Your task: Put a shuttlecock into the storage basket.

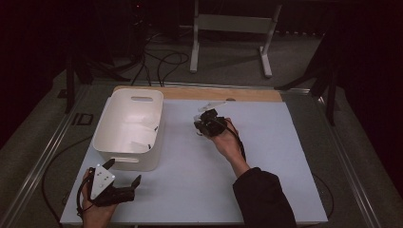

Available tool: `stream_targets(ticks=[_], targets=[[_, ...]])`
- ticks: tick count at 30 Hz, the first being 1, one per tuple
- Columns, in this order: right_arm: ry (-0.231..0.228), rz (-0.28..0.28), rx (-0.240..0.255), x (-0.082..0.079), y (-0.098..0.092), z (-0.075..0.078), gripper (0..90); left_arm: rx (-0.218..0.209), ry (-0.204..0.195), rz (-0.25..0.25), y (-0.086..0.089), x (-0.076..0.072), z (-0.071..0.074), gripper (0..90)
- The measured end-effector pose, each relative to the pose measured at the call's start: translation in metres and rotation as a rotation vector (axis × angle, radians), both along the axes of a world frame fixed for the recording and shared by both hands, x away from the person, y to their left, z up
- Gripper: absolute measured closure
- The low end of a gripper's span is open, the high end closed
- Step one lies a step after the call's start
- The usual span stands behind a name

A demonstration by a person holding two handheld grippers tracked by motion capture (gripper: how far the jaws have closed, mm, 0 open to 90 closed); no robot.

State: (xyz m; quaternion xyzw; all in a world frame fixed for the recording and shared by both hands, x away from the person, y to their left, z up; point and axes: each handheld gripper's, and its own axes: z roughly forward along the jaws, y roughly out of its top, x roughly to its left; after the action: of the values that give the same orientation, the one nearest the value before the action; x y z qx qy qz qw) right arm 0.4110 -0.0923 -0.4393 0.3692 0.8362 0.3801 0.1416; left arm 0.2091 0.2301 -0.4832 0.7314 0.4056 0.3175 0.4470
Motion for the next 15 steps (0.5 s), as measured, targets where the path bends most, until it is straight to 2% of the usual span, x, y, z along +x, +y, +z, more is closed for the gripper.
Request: stream_targets(ticks=[15], targets=[[-0.019, -0.015, 0.008, -0.0015, -0.0016, 0.0041, 89.4, 0.0, -0.001, 0.002, -0.0001, 0.0001, 0.0, 0.1]])
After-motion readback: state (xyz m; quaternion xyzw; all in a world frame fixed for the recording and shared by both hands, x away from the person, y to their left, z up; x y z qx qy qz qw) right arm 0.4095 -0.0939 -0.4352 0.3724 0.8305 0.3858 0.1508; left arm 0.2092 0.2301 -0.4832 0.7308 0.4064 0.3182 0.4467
